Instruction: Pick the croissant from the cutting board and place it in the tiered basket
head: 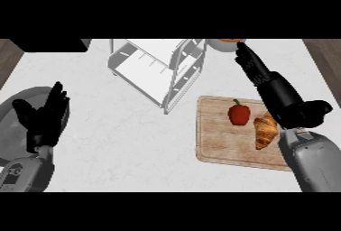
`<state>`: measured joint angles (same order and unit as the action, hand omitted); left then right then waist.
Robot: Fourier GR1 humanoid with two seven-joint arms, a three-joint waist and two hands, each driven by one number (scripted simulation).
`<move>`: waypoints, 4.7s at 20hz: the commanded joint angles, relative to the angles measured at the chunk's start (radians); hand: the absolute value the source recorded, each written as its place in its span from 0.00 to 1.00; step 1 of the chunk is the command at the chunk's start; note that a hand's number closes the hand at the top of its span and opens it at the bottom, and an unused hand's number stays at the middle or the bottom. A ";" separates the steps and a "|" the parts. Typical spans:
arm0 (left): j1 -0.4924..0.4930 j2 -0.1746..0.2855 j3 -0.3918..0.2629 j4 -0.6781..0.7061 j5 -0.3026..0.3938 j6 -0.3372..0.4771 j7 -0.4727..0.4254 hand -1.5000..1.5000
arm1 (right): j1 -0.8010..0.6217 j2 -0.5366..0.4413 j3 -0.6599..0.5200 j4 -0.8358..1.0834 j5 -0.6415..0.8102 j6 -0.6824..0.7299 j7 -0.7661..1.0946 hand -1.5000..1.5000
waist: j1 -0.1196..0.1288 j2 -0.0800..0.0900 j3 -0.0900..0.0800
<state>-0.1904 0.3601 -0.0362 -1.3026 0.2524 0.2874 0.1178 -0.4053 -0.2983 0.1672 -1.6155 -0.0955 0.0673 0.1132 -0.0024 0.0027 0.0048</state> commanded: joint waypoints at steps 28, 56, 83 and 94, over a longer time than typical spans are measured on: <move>0.056 -0.079 -0.203 -0.070 -0.042 -0.245 -0.198 0.50 | -0.161 -0.064 -0.033 0.674 0.769 -0.342 0.795 0.00 | -0.001 -0.022 -0.020; 0.091 -0.111 -0.192 -0.072 -0.068 -0.260 -0.230 0.50 | -0.210 0.073 -0.072 0.477 0.857 0.062 1.349 0.00 | -0.001 -0.007 -0.005; 0.006 -0.120 -0.106 0.013 -0.088 -0.336 -0.218 0.50 | 0.056 0.245 -0.212 0.335 1.049 0.013 1.205 0.00 | 0.000 -0.003 -0.005; 0.107 -0.189 -0.104 -0.026 -0.161 -0.329 -0.268 0.50 | -0.043 0.163 -0.284 0.519 1.118 -0.116 0.938 1.00 | 0.006 -0.002 -0.005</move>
<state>-0.1061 0.1928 -0.1501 -1.3449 0.1103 -0.0340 -0.1155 -0.4056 -0.1135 -0.0911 -1.1502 1.0218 -0.0123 1.0451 0.0029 -0.0007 -0.0013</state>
